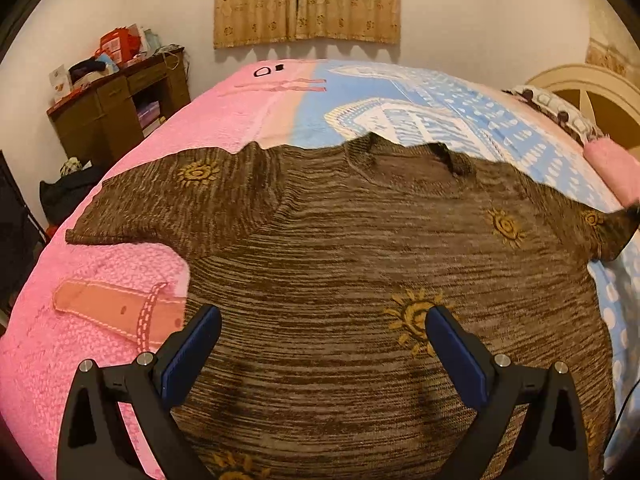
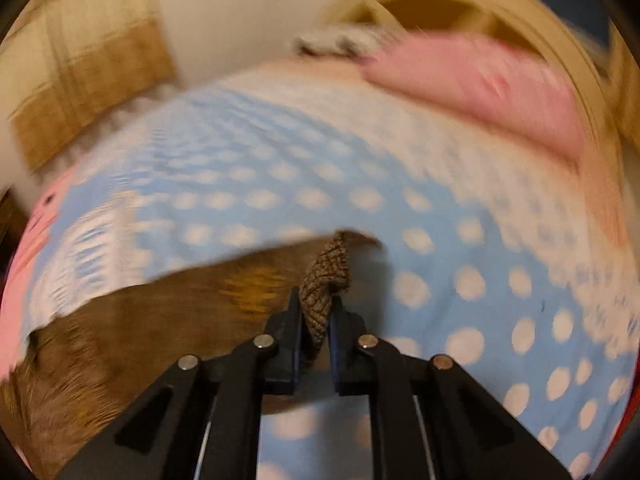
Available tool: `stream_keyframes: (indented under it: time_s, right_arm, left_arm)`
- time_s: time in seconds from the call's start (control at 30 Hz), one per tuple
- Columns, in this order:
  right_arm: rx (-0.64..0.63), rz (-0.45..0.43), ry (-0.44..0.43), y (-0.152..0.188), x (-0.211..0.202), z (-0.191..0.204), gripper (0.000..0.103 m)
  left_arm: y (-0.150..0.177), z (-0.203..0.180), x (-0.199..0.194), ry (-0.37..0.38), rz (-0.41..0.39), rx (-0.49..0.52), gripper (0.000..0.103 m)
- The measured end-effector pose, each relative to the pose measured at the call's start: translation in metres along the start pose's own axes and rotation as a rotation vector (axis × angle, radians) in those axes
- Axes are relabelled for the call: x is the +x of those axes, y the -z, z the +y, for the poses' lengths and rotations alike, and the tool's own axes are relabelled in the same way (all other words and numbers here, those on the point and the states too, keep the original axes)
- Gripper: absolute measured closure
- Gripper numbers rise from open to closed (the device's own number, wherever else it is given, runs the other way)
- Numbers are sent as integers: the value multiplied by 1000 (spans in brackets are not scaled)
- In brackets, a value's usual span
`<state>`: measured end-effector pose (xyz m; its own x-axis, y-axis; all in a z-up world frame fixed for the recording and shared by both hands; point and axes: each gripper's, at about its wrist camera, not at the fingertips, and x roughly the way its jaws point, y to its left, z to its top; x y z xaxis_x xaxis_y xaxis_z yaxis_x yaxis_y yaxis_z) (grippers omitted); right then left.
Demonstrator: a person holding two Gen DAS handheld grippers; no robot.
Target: Fold small clothes
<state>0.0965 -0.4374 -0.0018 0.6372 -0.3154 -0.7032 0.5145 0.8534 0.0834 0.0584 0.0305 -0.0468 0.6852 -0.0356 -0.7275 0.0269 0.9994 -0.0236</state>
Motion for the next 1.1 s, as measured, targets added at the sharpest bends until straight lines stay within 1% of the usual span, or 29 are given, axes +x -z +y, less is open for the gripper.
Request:
stream_keyframes:
  time_s: [0.07, 0.13, 0.17, 0.23, 0.27, 0.33, 0.37, 0.4, 0.43, 0.47, 0.5, 0.53, 0.57, 0.6, 0.63, 0.67, 0.7, 0.73, 0.77, 0.8, 0.83, 0.87, 0.97, 1.0, 1.03, 1.07, 1.1]
  right_arm:
    - [-79, -31, -73, 1, -24, 35, 90]
    - [-168, -55, -189, 8, -53, 85, 89]
    - [-197, -59, -228, 10, -57, 102, 89]
    - [-272, -50, -334, 31, -69, 150, 89]
    - [-297, -41, -368, 39, -66, 165, 89]
    - [-355, -12, -431, 66, -55, 204, 89]
    - [-364, 7, -457, 77, -49, 211, 89]
    - [-360, 43, -511, 95, -39, 224, 89]
    - [-355, 63, -552, 102, -34, 226, 89]
    - [-354, 85, -616, 114, -26, 233, 88]
    - [-360, 100, -680, 125, -20, 239, 83]
    - [-366, 115, -722, 134, -15, 241, 70]
    - [-365, 133, -738, 136, -10, 243, 57]
    - [-352, 156, -742, 136, -4, 242, 30]
    - [-317, 156, -744, 135, -3, 236, 19]
    - [-291, 139, -748, 133, -4, 228, 19]
    - [-266, 116, -757, 128, -7, 219, 19]
    - [-257, 109, -756, 123, -7, 216, 24]
    - [-242, 100, -755, 116, -10, 207, 29]
    - [-223, 93, -745, 111, -9, 201, 41]
    - [-210, 93, -715, 105, -7, 197, 45]
    - [-203, 102, -697, 98, -6, 189, 46]
    - [-191, 134, -668, 93, 7, 191, 47]
    - [-206, 150, -649, 95, 12, 198, 54]
    - [-238, 176, -614, 98, 19, 211, 71]
    - [-261, 202, -599, 100, 21, 213, 88]
    - [-287, 236, -601, 104, 27, 224, 90]
  left_arm:
    - [-1, 5, -2, 0, -4, -15, 1]
    - [-1, 11, -4, -4, -9, -29, 1]
    - [-1, 13, -4, -4, -11, -34, 1]
    - [-1, 19, -5, -5, -13, -47, 1]
    - [-1, 22, -5, -7, -13, -53, 1]
    - [0, 28, -6, -12, -13, -63, 1]
    - [0, 31, -5, -16, -11, -67, 1]
    - [0, 33, -5, -20, -11, -70, 1]
    - [1, 36, -4, -24, -11, -75, 1]
    - [2, 39, -3, -26, -10, -79, 1]
    - [2, 40, -2, -27, -7, -81, 1]
    - [2, 42, 0, -28, -3, -82, 1]
    - [3, 44, 2, -29, 1, -83, 1]
    - [3, 44, 3, -28, 1, -84, 1]
    - [3, 45, 5, -28, 3, -87, 1]
    - [3, 45, 6, -27, 5, -89, 1]
    - [3, 44, 7, -22, 7, -90, 1]
    - [4, 43, 9, -19, 9, -89, 1]
    - [4, 41, 10, -18, 13, -85, 1]
    - [4, 39, 12, -17, 15, -82, 1]
    - [5, 38, 13, -16, 19, -80, 1]
    - [5, 36, 14, -11, 23, -80, 1]
    - [7, 31, 14, -6, 22, -63, 1]
    - [8, 29, 14, -10, 20, -56, 1]
    - [8, 29, 14, -15, 21, -50, 1]
    - [8, 28, 14, -16, 22, -46, 1]
    - [8, 28, 15, -18, 23, -45, 1]
